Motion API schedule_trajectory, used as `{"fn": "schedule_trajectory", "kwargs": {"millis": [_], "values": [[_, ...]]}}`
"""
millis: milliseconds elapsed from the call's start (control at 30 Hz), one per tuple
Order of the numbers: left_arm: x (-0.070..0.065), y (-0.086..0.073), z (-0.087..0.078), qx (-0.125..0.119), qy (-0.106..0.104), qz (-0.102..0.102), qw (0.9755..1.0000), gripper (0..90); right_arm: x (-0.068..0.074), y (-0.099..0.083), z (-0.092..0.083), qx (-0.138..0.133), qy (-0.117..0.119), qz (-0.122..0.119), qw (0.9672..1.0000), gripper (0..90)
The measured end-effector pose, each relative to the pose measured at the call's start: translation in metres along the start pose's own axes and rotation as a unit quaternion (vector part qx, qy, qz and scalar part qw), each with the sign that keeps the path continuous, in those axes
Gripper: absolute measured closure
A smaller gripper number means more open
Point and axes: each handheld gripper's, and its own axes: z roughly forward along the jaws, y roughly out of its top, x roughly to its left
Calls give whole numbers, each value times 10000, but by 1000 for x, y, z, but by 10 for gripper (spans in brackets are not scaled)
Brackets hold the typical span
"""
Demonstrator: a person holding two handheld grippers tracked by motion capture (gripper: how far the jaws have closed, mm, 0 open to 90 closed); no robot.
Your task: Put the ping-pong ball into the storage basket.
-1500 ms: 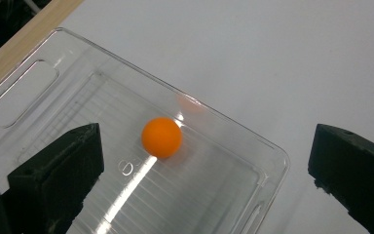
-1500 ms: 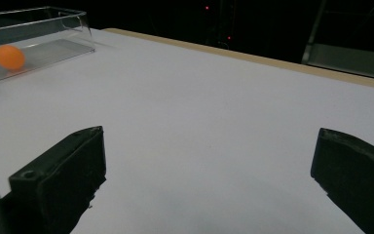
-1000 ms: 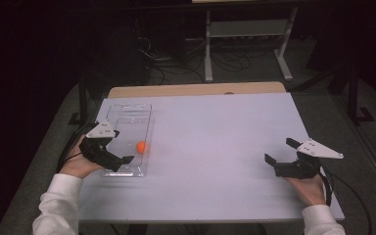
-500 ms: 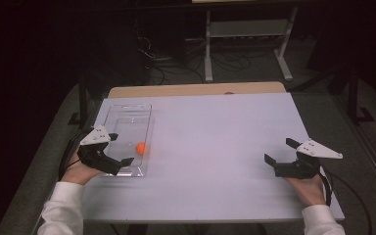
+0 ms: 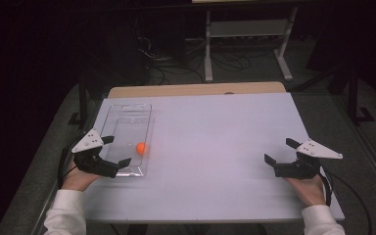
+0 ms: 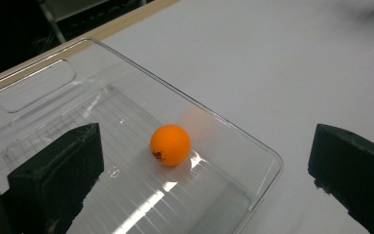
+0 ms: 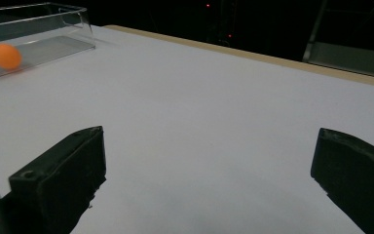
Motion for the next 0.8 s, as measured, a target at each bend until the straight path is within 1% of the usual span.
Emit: {"fn": "schedule_trajectory", "kwargs": {"millis": [67, 167, 267, 433, 633, 800], "values": [[0, -2, -1, -75, 45, -25, 10000, 0, 0, 0, 0, -2, 1, -3, 10000, 0], [-1, -4, -2, -109, 170, -44, 9998, 0, 0, 0, 0, -8, -1, -5, 10000, 0], [-2, -7, -4, -243, 228, -113, 9994, 0, 0, 0, 0, 4, 7, -6, 10000, 0], [-2, -14, -8, -460, 277, -196, 9984, 0, 1, 0, 1, 5, 18, -25, 10000, 0], [-2, -16, -11, -623, 352, -211, 9972, 0, 1, 0, 0, -17, 13, -10, 10000, 0], [-2, -17, -13, -694, 386, -225, 9966, 0, 1, 0, 0, -31, 15, 9, 10000, 0]]}}
